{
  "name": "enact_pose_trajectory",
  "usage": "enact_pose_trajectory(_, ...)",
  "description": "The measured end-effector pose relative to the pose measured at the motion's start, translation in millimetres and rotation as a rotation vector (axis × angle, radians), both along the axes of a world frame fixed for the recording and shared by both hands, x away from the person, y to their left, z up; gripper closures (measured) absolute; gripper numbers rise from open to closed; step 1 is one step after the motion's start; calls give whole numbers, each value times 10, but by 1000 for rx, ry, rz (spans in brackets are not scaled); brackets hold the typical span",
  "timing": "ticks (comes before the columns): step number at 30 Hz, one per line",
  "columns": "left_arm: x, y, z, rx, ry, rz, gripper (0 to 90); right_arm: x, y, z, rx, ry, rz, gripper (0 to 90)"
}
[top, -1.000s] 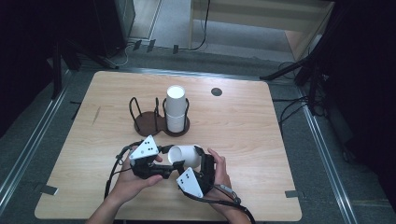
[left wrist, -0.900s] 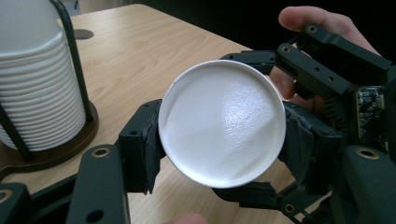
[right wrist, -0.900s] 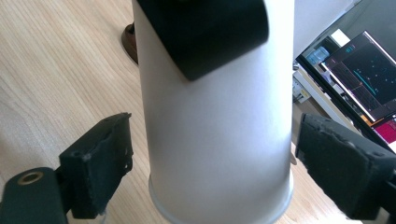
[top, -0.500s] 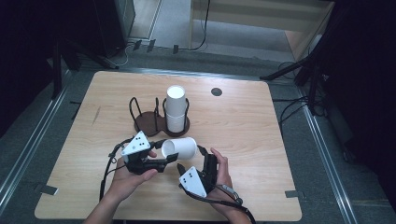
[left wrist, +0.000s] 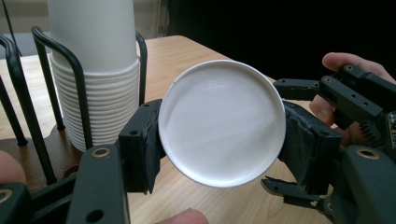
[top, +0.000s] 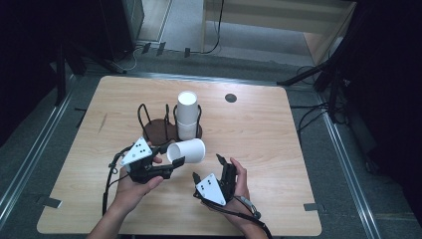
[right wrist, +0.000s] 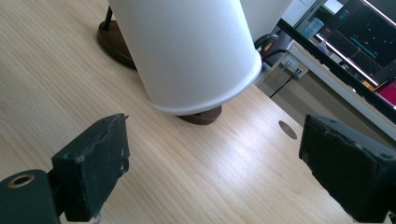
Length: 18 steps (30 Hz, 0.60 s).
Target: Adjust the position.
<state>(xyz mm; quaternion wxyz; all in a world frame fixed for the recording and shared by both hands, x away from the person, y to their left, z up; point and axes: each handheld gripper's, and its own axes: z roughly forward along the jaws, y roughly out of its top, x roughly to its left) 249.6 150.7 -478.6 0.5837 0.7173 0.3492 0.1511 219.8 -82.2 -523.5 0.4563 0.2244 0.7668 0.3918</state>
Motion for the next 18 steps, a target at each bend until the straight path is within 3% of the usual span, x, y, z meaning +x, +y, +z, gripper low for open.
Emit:
enact_pose_trajectory(10, -21, 37, 5, -24, -32, 11, 365, 25, 14, -39, -2, 21, -38, 81)
enact_pose_trajectory(18, -20, 152, 45, -80, -63, 49, 365, 58, -18, 12, 62, 56, -77, 69)
